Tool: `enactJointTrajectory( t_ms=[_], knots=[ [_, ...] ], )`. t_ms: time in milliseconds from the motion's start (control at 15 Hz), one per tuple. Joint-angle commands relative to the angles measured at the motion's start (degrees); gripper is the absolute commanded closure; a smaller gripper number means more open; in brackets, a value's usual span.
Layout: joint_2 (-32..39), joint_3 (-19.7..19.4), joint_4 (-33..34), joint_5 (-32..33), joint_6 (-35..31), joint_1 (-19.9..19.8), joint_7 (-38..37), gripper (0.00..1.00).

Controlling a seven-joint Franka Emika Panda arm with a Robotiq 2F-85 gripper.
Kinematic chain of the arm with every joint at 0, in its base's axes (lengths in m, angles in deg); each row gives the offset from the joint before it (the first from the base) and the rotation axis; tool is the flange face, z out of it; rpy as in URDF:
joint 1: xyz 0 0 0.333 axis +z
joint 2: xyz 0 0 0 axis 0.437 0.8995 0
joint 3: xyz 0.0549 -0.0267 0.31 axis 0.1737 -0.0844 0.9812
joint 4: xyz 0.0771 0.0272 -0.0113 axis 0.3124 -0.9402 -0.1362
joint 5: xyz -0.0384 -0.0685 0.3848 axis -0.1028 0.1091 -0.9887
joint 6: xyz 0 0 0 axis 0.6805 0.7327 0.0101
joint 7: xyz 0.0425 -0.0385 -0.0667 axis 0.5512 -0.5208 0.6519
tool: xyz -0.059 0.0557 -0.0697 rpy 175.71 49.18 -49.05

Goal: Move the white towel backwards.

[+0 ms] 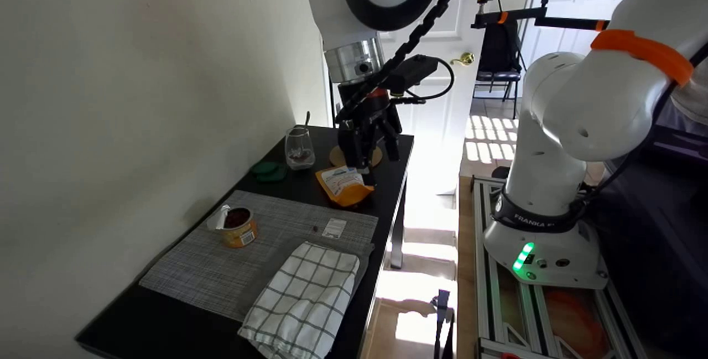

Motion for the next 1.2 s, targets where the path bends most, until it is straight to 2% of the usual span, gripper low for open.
enactJointTrajectory(
  t_ms=[0, 133, 333, 400, 533, 733, 800, 933, 1067, 1133],
  knots=[
    [0.8, -1.5, -1.1, -1.2, -1.3, 0.0, 1.2, 0.0],
    [3.1, -3.2, -0.6, -2.4, -1.8, -0.5, 2.3, 0.0],
    [4.6, -3.4, 0.2, -2.7, -1.8, -0.5, 2.5, 0.0],
    [5.0, -3.3, 0.2, -1.6, -6.1, -0.4, 4.9, 0.0],
    [7.9, -5.1, 0.2, -3.3, -13.6, 0.9, 13.0, 0.0],
    [13.2, -9.6, -0.1, -7.9, -24.6, 2.8, 26.0, 0.0],
    [15.2, -11.3, -0.2, -11.5, -28.1, 4.2, 30.4, 0.0],
    [18.4, -17.3, -0.4, -20.4, -33.1, 10.4, 39.4, 0.0],
    [20.1, -24.2, -0.5, -30.3, -34.0, 18.0, 49.1, 0.0],
    [20.7, -26.0, -0.4, -35.0, -32.5, 20.4, 53.9, 0.0]
  ],
)
